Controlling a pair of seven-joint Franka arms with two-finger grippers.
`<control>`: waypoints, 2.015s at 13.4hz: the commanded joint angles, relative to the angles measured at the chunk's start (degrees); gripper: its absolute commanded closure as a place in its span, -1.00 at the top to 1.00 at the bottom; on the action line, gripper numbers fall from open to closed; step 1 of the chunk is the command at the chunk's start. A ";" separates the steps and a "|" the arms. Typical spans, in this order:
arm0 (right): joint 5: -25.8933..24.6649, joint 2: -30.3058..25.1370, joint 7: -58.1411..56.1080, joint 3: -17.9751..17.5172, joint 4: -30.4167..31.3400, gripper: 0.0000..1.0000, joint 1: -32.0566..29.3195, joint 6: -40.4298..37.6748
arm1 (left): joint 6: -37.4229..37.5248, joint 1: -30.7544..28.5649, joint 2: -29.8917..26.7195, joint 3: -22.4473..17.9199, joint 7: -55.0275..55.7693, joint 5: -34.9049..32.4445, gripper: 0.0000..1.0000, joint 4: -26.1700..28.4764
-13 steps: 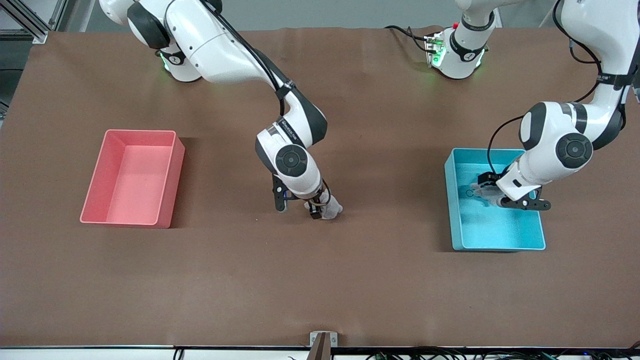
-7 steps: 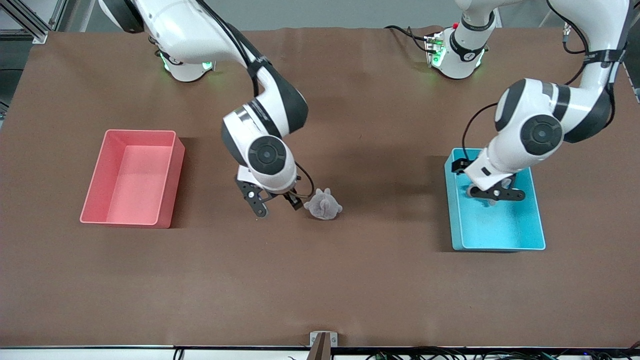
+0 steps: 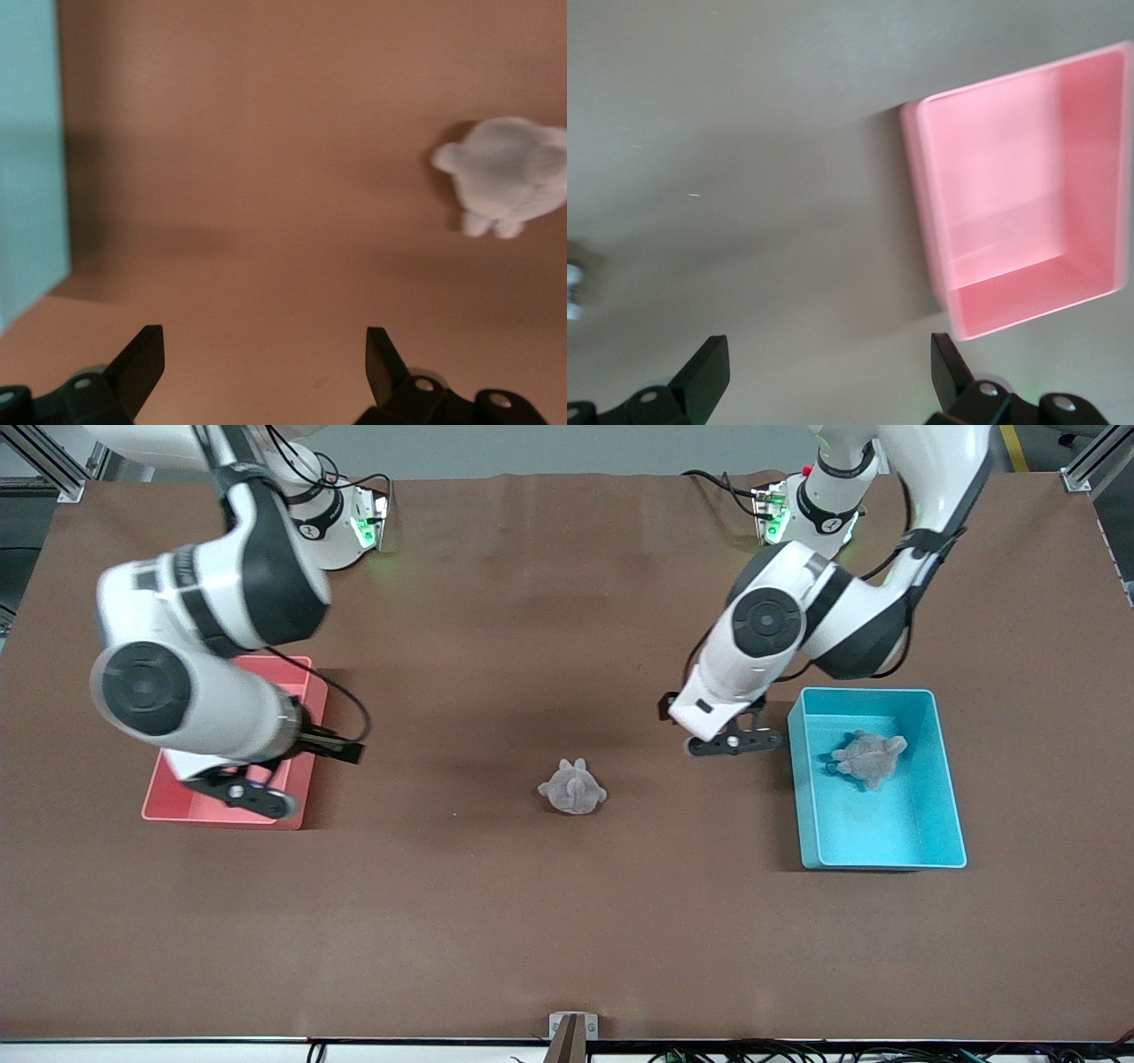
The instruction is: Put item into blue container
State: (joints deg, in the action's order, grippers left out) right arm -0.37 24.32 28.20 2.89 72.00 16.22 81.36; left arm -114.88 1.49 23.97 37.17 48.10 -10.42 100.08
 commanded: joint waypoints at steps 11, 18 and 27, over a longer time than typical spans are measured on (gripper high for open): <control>-3.06 -4.28 -27.32 -1.40 3.14 1.00 -17.71 4.07 | -23.71 22.13 19.27 -12.45 18.08 -15.16 0.99 -12.36; -2.70 -3.75 -26.45 -1.57 2.71 1.00 -18.77 6.88 | -30.22 27.86 23.32 -19.85 18.52 -15.33 0.99 -14.74; -1.83 -3.49 -26.45 -1.84 2.35 1.00 -18.42 8.37 | -35.05 29.18 27.36 -21.97 18.52 -15.24 0.99 -16.84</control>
State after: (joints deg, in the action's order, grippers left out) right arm -2.36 22.17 1.48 1.69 72.71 -2.00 89.01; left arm -149.02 29.44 49.36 16.01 65.48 -24.40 85.89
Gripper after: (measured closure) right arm 0.000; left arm 0.000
